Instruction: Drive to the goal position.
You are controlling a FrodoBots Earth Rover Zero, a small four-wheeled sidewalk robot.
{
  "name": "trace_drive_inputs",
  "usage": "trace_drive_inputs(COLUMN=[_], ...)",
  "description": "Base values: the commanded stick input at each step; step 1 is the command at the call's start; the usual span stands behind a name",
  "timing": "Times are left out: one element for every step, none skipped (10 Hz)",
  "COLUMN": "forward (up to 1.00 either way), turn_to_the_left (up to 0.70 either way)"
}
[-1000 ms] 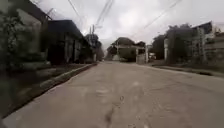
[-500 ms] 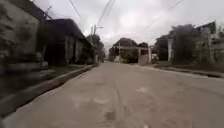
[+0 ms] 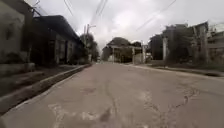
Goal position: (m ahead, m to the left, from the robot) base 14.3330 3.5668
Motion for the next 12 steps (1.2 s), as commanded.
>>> trace_drive_inputs(forward=[0.85,0.85,0.85,0.85,0.85,0.85,0.85,0.85,0.85,0.85,0.85,0.85], turn_to_the_left=[0.00,0.00,0.00,0.00,0.07,0.09,0.00,0.00,0.12,0.14,0.04,0.00])
